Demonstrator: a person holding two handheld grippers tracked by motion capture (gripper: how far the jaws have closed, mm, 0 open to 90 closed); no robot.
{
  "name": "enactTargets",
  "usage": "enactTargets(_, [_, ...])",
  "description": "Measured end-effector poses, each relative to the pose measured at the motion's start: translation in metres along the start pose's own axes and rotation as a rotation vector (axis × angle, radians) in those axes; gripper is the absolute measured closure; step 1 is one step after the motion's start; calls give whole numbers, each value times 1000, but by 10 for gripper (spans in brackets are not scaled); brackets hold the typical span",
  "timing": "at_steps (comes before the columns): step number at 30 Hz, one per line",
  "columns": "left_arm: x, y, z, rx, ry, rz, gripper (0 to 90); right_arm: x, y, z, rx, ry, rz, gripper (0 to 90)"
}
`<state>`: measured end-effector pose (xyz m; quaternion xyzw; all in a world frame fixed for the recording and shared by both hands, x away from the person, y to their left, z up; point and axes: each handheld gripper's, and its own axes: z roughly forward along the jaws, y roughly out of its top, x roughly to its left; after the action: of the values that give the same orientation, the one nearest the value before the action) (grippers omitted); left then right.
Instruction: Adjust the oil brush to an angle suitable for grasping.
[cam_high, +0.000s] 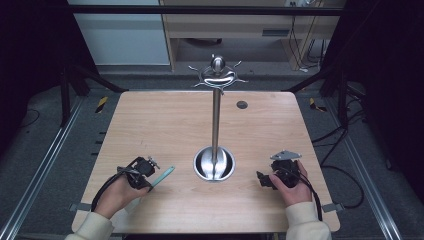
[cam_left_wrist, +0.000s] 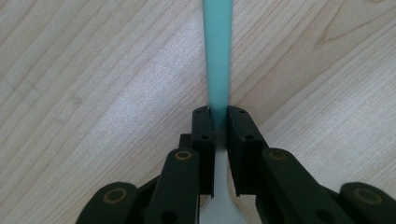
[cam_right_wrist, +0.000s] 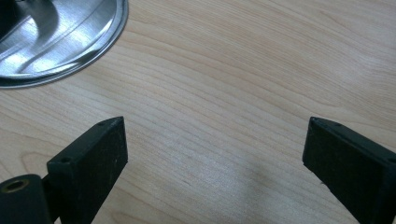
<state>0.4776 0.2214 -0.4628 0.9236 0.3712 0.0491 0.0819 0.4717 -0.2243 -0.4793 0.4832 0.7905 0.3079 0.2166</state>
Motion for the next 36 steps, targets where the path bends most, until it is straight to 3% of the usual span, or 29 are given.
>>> enactTargets(11, [0, -5, -24, -132, 21, 0, 817, 0, 0, 1, 2, -7, -6, 72])
enactTargets(12, [-1, -7, -29, -165, 23, 0, 817, 0, 0, 1, 2, -6, -4, 72])
enactTargets(20, [-2, -9, -52, -269, 34, 8, 817, -1, 0, 1, 3, -9, -10, 72])
enactTargets(36, [-5, -17, -81, -408, 65, 5, 817, 0, -1, 1, 6, -11, -5, 72])
